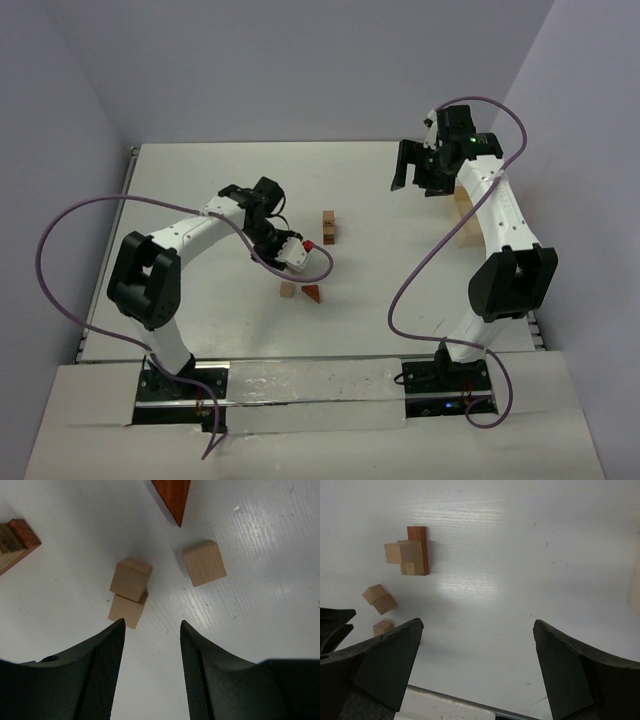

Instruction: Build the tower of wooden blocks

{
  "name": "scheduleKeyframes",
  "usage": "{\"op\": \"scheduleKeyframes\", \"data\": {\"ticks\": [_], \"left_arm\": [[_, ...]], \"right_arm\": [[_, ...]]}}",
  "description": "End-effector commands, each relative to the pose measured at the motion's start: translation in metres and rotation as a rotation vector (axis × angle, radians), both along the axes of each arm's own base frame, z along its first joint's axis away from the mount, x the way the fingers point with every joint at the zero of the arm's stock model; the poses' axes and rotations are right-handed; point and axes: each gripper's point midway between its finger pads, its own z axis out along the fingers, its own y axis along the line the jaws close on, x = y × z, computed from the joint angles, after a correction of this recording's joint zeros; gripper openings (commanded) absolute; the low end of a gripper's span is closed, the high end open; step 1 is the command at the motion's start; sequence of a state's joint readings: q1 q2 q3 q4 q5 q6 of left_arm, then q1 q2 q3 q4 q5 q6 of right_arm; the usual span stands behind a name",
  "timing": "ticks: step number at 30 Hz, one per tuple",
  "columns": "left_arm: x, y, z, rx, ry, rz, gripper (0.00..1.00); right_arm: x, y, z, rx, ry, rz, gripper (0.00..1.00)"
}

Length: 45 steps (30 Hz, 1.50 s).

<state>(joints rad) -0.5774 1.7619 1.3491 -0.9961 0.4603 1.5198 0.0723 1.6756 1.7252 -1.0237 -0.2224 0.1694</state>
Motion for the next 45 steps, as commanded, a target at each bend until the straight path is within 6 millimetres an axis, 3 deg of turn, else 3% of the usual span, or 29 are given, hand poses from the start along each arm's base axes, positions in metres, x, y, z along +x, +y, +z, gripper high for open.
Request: {"op": "scheduleKeyframes", "data": {"ticks": [1, 23, 45], "left_arm": [[-0.005, -0.016, 0.003, -0.042, 0.026, -0.141, 0.55], [0.038, -0.010, -0.024, 0.055, 0.004, -0.206, 0.60], [0.047, -0.013, -0.041, 0.097, 0.004, -0.177, 0.57]], "right_arm": [[-0.007, 0.006, 0.016, 0.035, -0.047, 0.043, 1.00], [-0.009, 0.011, 0.006, 0.062, -0.012, 0.067, 1.00], [-0.010, 0.013, -0.003, 0.074, 0.011, 0.073, 1.00]]}}
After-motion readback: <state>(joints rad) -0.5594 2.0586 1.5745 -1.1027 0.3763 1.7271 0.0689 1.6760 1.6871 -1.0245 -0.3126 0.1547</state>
